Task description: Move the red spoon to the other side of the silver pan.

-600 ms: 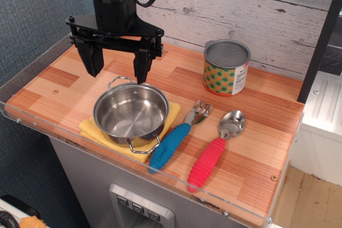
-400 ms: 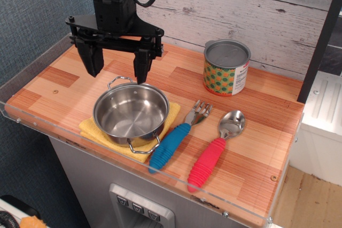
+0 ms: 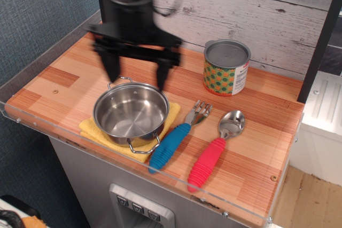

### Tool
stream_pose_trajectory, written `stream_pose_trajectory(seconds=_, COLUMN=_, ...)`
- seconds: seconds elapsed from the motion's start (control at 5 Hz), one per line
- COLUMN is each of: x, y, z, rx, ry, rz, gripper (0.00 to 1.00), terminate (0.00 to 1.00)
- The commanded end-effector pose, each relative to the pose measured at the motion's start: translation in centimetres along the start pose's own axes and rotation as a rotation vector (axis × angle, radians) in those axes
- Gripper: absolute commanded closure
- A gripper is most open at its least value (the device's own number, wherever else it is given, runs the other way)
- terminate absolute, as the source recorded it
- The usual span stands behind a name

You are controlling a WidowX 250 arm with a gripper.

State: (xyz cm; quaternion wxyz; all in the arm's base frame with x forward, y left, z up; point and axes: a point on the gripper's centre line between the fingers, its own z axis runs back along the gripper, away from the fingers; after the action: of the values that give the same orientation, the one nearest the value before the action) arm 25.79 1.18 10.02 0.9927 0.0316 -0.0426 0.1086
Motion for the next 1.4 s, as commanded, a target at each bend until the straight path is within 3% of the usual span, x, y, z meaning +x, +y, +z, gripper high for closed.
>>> stream_pose_trajectory(seconds=0.0, x=-0.1, y=-5.6, z=-1.1, rx=-0.098, ry=-0.062, rz=-0.108, gripper=0.0, terminate=0.0)
stream_pose_trajectory(seconds=0.4, x=-0.3, y=-10.1, z=-4.8, rx=-0.107, ry=-0.076, rz=-0.153, gripper=0.0, terminate=0.0)
stream_pose_trajectory(seconds=0.6, x=-0.4, y=-10.9, z=-6.5, rx=-0.085, ry=-0.039, rz=-0.165, gripper=0.0, terminate=0.0)
stream_pose_trajectory(seconds=0.8, x=-0.6, y=-10.7, z=-7.5, rx=-0.11, ry=-0.023, rz=-0.169, gripper=0.0, terminate=0.0)
stream_pose_trajectory(seconds=1.2, x=-0.9, y=-10.5, z=-8.2, rx=-0.1, ry=-0.032, rz=-0.161, gripper=0.0, terminate=0.0)
